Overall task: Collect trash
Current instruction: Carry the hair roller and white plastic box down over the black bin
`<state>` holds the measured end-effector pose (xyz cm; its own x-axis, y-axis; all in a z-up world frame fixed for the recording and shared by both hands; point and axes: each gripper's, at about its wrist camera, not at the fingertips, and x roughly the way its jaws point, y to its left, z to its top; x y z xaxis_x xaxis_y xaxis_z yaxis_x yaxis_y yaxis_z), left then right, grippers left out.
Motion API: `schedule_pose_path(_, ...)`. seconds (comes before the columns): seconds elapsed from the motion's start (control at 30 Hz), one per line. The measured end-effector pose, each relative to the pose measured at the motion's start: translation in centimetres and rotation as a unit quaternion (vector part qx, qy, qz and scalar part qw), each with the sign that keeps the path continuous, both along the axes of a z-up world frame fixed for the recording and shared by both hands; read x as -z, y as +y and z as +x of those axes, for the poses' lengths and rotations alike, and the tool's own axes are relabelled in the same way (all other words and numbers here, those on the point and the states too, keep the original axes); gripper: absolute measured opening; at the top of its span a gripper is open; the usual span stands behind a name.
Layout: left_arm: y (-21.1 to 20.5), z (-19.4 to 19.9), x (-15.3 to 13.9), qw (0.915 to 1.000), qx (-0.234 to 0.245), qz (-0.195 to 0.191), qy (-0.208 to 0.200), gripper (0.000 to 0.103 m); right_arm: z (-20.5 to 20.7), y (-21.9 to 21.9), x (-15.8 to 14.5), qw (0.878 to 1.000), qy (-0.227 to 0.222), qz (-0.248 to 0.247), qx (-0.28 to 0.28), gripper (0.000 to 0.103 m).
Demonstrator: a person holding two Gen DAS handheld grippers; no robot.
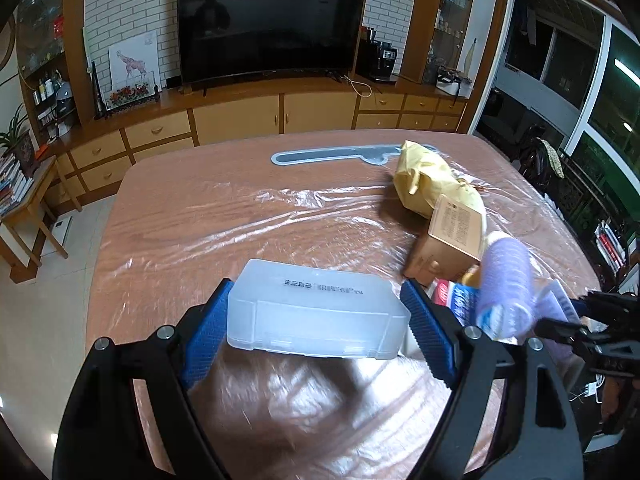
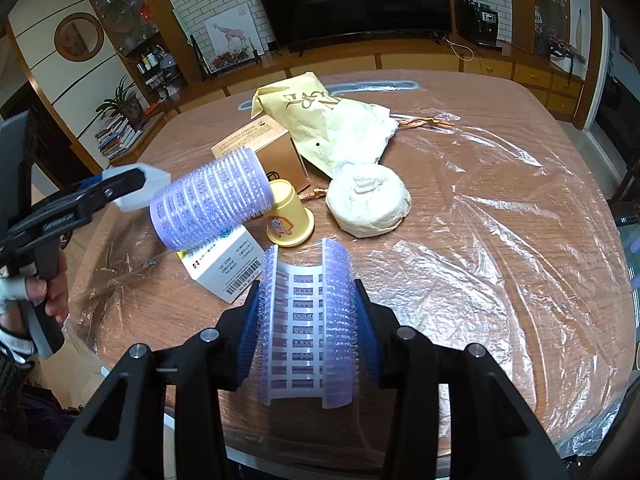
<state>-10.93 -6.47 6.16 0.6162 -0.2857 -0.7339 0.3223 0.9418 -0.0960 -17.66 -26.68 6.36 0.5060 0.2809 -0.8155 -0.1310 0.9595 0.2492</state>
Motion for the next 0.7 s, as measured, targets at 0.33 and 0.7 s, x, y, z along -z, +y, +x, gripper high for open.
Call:
schedule_pose_path(0.33, -0.2, -4.1, -1.0, 0.9999, 0.007, -0.014, -0.003, 0.084, -0.5, -0.6, -0.5, 1.000, -0.006, -0.006, -0.008, 0.042)
schedule_pose_path(0.7, -1.2, -7.9, -2.1, 0.9990, 0.034, -0.028, -0.002, 0.084, -2.1, -1.0, -1.7, 1.000, -0.014, 0.002, -0.018, 0.042)
